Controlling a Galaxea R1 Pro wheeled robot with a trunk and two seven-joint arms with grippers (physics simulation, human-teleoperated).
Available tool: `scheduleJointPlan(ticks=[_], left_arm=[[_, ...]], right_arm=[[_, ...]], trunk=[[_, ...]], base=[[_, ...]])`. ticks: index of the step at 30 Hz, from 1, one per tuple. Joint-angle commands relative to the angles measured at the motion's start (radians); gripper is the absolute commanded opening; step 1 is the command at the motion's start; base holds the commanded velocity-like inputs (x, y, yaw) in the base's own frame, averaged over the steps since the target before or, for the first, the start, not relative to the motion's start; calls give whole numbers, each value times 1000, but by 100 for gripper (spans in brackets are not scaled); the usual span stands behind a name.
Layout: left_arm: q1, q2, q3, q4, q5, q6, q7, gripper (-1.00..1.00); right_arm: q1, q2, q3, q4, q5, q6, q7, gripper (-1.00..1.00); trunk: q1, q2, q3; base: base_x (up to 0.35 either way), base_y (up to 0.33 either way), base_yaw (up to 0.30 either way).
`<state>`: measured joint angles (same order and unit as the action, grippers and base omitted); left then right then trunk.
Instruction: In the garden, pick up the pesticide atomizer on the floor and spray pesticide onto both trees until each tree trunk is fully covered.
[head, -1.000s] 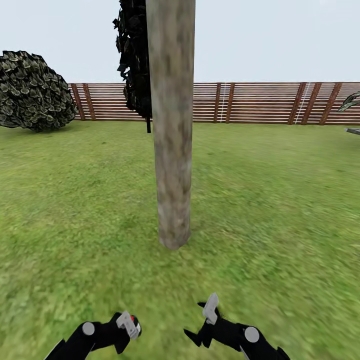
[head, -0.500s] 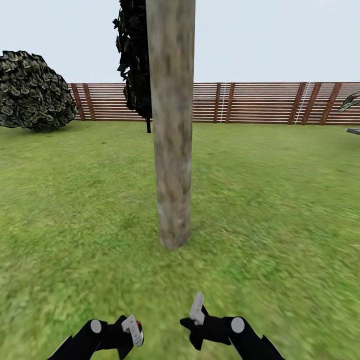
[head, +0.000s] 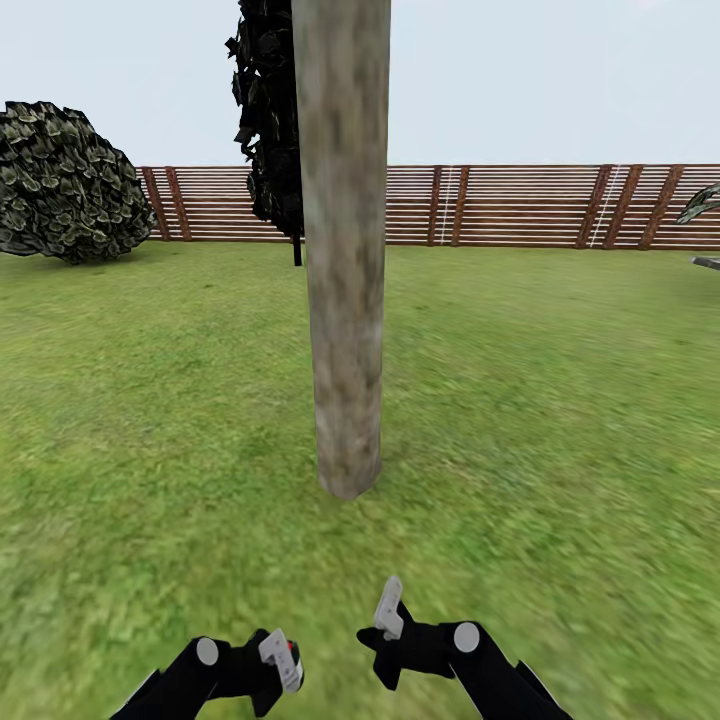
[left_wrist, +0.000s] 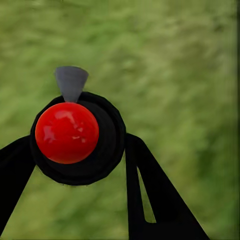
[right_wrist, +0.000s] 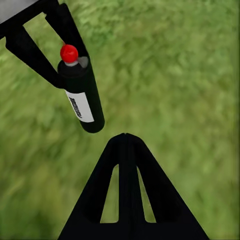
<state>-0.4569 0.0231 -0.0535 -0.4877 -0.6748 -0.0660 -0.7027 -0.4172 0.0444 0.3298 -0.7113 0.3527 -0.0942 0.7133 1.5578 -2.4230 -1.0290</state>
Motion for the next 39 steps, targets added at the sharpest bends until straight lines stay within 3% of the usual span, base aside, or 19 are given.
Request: scheduleJointPlan(ticks=[1, 7, 13, 18, 32, 39], left_arm=[[0, -2, -6, 0, 0, 0, 0, -100], [0, -24, -34, 0, 0, 1, 0, -100], [-2, -46, -37, -19, 0, 29, 0, -100], [-2, -59, -56, -42, 0, 45, -17, -100], [-2, -61, -72, -57, 1, 47, -40, -100], [0, -59, -71, -82, 2, 48, -117, -100]], right_arm=[[0, 0, 0, -1, 0, 1, 0, -100], [0, 8, 0, -2, 1, 2, 0, -100], [0, 24, 2, -1, 3, 4, 0, -100], [0, 26, 41, -2, 3, 4, 0, -100], [0, 26, 45, -2, 3, 4, 0, -100], [0, 26, 45, -2, 3, 4, 0, -100]], trunk=[[0, 0, 0], [0, 0, 0], [0, 0, 0], [0, 0, 0], [0, 0, 0], [0, 0, 0]], base=[[0, 0, 0], [0, 0, 0], [0, 0, 0], [0, 0, 0], [0, 0, 0], [0, 0, 0]])
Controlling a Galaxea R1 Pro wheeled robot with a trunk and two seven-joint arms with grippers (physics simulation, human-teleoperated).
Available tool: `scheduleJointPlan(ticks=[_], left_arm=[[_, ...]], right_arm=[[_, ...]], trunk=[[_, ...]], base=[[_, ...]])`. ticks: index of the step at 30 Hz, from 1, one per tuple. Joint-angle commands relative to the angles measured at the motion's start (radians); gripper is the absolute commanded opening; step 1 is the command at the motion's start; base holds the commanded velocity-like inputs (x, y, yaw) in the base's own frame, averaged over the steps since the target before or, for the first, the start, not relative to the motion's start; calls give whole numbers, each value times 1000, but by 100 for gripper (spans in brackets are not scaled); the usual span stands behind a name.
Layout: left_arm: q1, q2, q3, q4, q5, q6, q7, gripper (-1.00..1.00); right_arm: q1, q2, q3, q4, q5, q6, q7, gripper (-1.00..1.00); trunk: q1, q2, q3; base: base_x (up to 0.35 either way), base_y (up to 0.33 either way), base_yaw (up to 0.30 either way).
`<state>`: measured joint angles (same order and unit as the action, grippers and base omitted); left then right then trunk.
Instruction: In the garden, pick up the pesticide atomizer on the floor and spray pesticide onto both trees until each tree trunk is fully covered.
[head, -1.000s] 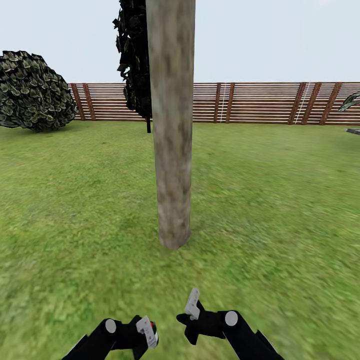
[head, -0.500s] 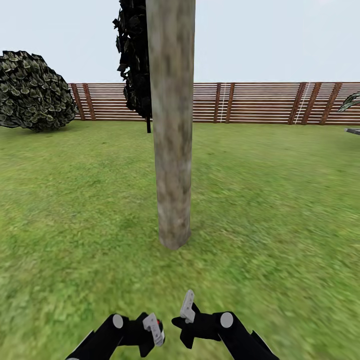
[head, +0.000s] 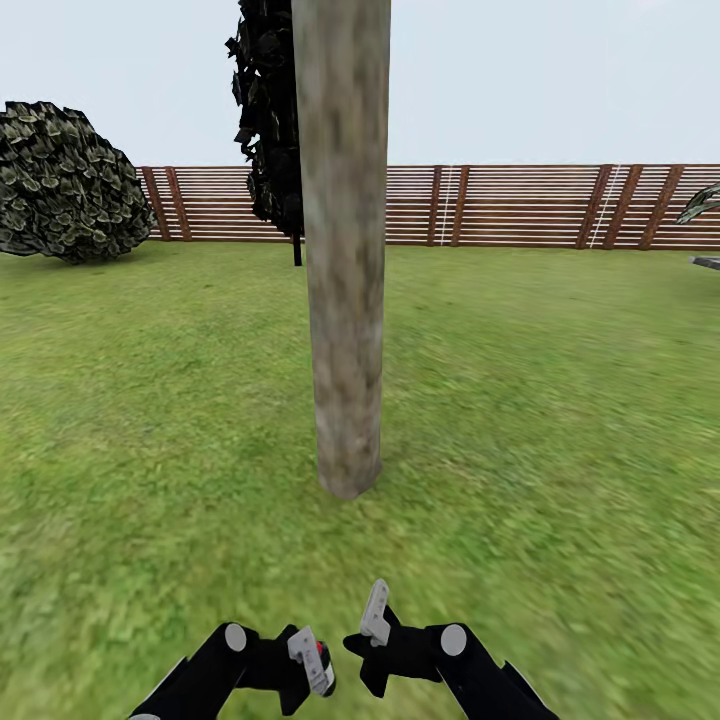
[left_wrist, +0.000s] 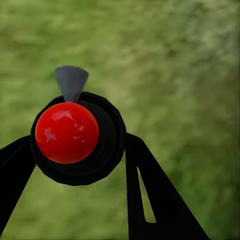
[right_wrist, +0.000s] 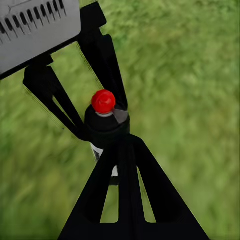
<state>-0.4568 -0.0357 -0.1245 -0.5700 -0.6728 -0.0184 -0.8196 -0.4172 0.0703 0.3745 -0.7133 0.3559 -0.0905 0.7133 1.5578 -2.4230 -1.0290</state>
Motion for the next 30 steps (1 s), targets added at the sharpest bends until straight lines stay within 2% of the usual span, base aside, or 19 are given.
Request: scheduleJointPlan(ticks=[1, 12, 17, 21, 30], left_arm=[[0, 0, 0, -4, 1, 0, -2, -100], [1, -3, 0, -11, 8, -1, -12, -100], [0, -5, 1, -11, 9, -4, -37, -100], [0, -17, 2, -11, 9, -7, -42, -100], [0, -23, 2, -11, 13, -9, -60, -100]], right_arm=[[0, 0, 0, 0, 0, 0, 0, -100], [0, -1, 0, 0, 0, 0, 0, -100], [0, -1, 0, 0, 0, 0, 0, -100], [0, -1, 0, 0, 0, 0, 0, -100], [0, 0, 0, 0, 0, 0, 0, -100]], trunk=[[0, 0, 0], [0, 0, 0], [0, 0, 0], [0, 0, 0], [0, 0, 0]], base=[[0, 0, 0], [0, 0, 0], [0, 0, 0], [0, 0, 0], [0, 0, 0]])
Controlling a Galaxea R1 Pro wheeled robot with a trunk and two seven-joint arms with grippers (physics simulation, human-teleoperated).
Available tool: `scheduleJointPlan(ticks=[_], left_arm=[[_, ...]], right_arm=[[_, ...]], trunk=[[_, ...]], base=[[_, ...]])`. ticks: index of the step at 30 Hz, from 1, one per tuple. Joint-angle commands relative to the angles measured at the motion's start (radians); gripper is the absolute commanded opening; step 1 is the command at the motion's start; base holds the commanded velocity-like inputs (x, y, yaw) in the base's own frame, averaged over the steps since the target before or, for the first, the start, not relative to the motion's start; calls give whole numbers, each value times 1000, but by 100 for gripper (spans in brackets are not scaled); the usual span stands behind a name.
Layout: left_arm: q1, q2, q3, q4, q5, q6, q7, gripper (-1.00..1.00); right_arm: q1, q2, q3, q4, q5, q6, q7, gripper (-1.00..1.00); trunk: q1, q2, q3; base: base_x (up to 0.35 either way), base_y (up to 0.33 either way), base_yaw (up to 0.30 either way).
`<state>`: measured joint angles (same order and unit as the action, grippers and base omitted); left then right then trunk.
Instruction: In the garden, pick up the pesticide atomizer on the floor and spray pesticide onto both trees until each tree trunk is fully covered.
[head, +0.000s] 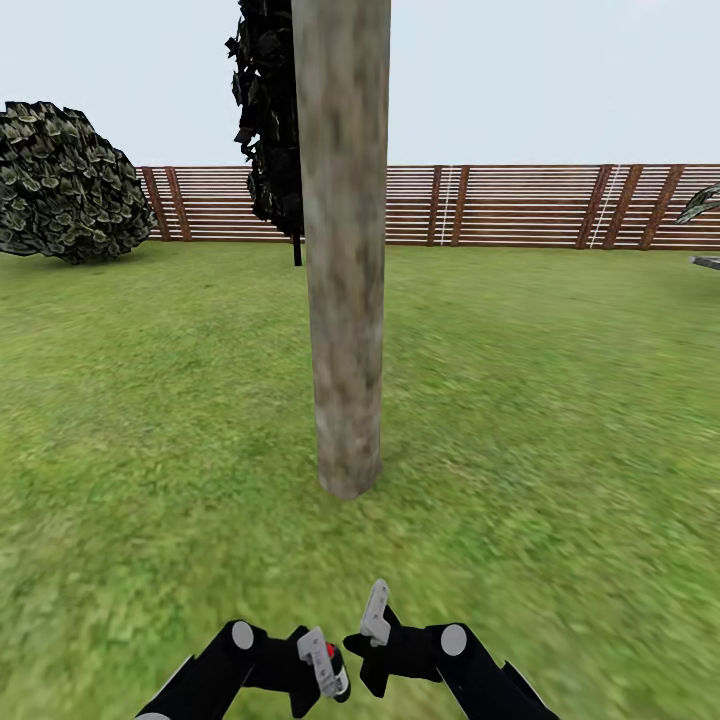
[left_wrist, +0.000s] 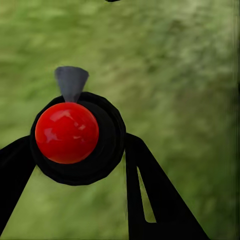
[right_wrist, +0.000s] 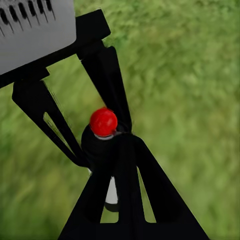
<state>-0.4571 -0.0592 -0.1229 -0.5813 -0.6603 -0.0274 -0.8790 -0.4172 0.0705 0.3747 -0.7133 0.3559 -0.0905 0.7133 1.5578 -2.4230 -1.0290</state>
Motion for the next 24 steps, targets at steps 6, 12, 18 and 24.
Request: scheduleJointPlan(ticks=[6, 12, 18, 24], left_arm=[[-1, -4, 0, 0, 2, -1, -16, -100], [-2, -7, 1, -6, 3, -2, -17, -100], [0, -10, 6, -31, 4, -1, -37, -100], [0, -10, 6, -34, 4, -1, -42, -100]], right_arm=[[0, 0, 0, 0, 0, 0, 0, -100], [0, 0, 0, 0, 0, 0, 0, -100], [0, -1, 0, 0, 0, 0, 0, -100], [0, -1, 0, 0, 0, 0, 0, -100]], trunk=[[0, 0, 0], [0, 0, 0], [0, 0, 0], [0, 0, 0]], base=[[0, 0, 0], [0, 0, 0], [0, 0, 0], [0, 0, 0]])
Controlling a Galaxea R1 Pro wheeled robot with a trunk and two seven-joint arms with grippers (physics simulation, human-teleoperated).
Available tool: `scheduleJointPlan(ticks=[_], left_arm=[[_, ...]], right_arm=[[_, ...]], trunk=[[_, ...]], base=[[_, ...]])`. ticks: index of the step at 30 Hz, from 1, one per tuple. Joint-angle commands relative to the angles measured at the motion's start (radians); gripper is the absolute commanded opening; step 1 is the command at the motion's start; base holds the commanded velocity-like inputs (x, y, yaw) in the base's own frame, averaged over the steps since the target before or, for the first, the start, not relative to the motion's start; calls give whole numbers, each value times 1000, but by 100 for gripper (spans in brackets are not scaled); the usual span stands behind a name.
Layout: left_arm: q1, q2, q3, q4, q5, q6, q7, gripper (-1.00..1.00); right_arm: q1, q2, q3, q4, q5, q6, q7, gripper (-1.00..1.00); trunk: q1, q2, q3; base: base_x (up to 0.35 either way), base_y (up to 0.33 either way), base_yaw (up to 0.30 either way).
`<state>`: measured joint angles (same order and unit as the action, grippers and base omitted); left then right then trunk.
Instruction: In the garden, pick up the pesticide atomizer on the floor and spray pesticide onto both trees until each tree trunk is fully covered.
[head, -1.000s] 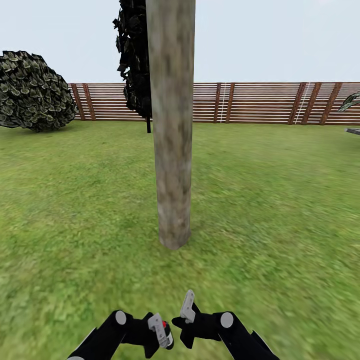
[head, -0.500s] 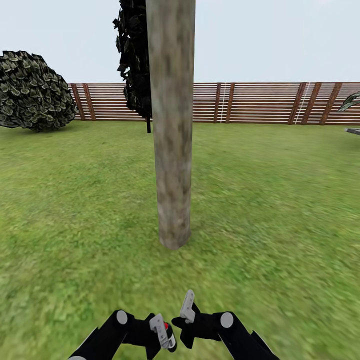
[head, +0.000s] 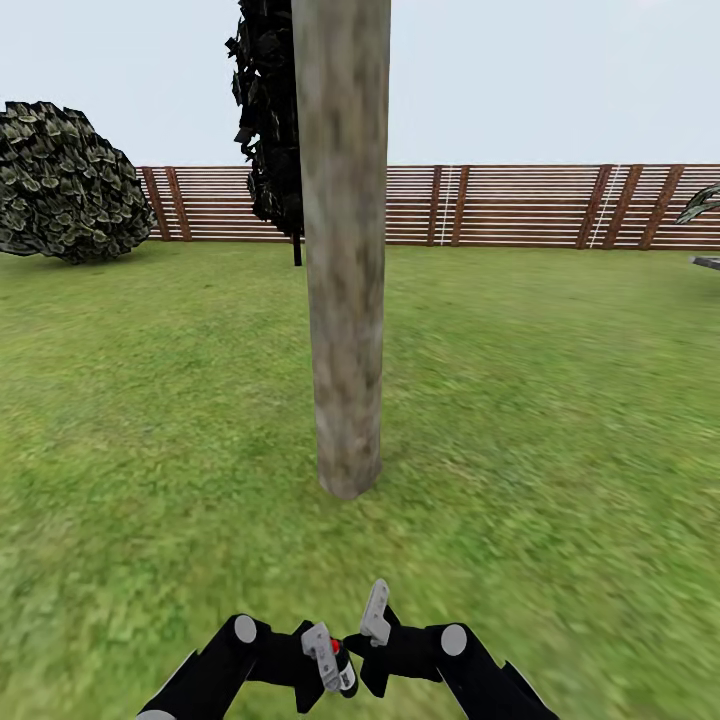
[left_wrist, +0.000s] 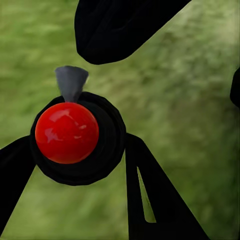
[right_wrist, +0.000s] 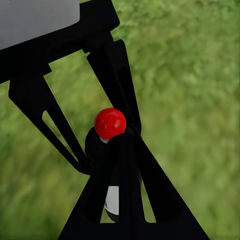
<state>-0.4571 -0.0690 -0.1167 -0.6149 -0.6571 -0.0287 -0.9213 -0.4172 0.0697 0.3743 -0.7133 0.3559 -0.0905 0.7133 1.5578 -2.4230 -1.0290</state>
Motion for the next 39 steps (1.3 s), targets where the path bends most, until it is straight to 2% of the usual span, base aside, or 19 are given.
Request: scheduleJointPlan(ticks=[1, 12, 19, 30, 34, 39], left_arm=[[0, 0, 0, 0, 1, 0, 0, -100], [0, -2, 2, 0, 1, 0, -2, -100], [0, -13, 1, 0, 1, 0, -2, -100], [2, -9, 0, 2, 0, 3, -1, -100], [6, 5, 0, 4, -4, 6, 2, -100], [12, 61, 0, 7, -7, 9, 7, -100]], right_arm=[[0, 0, 0, 0, 0, 0, 0, -100], [0, 0, 0, 0, 0, 0, 0, -100], [0, 0, 0, 0, 0, 0, 0, -100], [0, 0, 0, 0, 0, 0, 0, -100], [0, 1, 1, 0, 0, 0, 0, -100], [0, 0, 0, 0, 0, -1, 0, -100]], trunk=[[0, 0, 0], [0, 0, 0], [0, 0, 0], [0, 0, 0], [0, 0, 0], [0, 0, 0]], base=[[0, 0, 0], [0, 0, 0], [0, 0, 0], [0, 0, 0], [0, 0, 0], [0, 0, 0]])
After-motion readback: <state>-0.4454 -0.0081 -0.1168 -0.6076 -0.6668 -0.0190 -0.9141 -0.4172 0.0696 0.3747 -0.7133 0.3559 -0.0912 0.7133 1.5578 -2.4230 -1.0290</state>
